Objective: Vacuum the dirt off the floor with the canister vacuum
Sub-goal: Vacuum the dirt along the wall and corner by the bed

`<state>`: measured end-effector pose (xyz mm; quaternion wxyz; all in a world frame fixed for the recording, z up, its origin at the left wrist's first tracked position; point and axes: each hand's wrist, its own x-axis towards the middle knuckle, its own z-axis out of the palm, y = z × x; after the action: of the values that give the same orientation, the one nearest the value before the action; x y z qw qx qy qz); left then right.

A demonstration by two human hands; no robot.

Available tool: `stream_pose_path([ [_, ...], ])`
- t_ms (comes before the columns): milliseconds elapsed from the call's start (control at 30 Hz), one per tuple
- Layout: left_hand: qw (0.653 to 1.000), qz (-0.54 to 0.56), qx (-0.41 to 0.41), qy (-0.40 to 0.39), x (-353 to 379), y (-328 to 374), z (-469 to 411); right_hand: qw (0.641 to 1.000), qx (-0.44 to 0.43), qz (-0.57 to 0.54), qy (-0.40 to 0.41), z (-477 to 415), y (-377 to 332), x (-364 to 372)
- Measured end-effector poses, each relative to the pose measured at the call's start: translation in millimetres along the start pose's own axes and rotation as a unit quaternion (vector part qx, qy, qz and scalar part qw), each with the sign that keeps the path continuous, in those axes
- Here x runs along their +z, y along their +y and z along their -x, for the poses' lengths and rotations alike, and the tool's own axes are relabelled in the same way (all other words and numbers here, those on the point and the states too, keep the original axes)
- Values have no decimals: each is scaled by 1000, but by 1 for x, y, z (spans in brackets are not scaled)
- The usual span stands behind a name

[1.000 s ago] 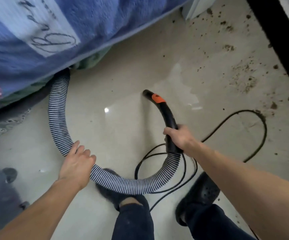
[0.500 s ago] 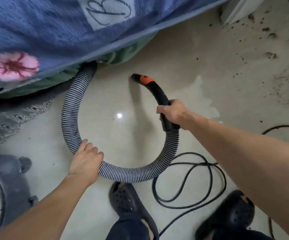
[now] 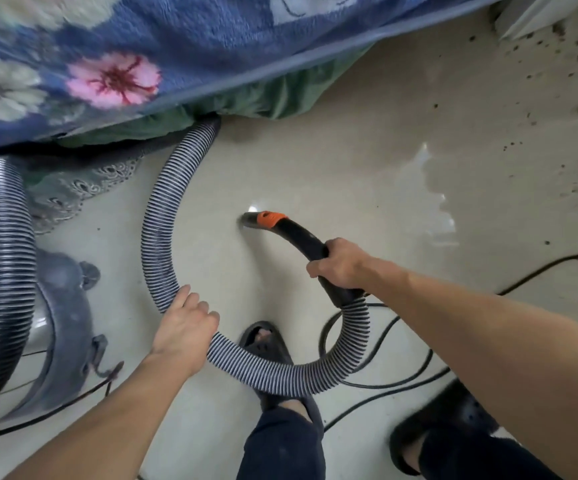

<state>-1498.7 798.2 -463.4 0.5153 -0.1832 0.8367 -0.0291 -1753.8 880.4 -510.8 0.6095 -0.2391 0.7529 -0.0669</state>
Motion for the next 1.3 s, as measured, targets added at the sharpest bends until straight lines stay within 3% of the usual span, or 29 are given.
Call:
stream_pose_path([
  [200, 999, -3, 44, 7, -25, 19, 9, 994, 77, 24, 68, 59, 50, 6],
  [300, 997, -21, 74, 0, -43, 31, 14, 996, 89, 19, 18, 84, 71, 16],
  [400, 997, -43, 69, -7, -56, 32, 17, 985, 116, -86, 96, 82, 86, 4],
  [500, 998, -47, 44, 12, -75, 25, 7, 933, 165, -251, 200, 79, 106, -36],
  [567, 997, -50, 50, 32, -97, 33, -6, 935, 171, -237, 200, 82, 119, -55],
  [700, 994, -62, 80, 34, -135, 66, -22, 971, 157, -139, 119, 89, 138, -65],
  [833, 995, -71, 54, 34, -162, 74, -27, 924, 180, -270, 200, 96, 165, -112],
  [900, 996, -67, 39, 43, -182, 79, -32, 916, 174, -300, 203, 95, 176, -142],
  [1067, 996, -48, 48, 55, -230, 112, -66, 955, 117, -199, 185, 68, 181, -204],
  [1300, 999, -5, 26, 42, -213, 124, -146, 955, 31, -182, 234, -7, 154, -269],
])
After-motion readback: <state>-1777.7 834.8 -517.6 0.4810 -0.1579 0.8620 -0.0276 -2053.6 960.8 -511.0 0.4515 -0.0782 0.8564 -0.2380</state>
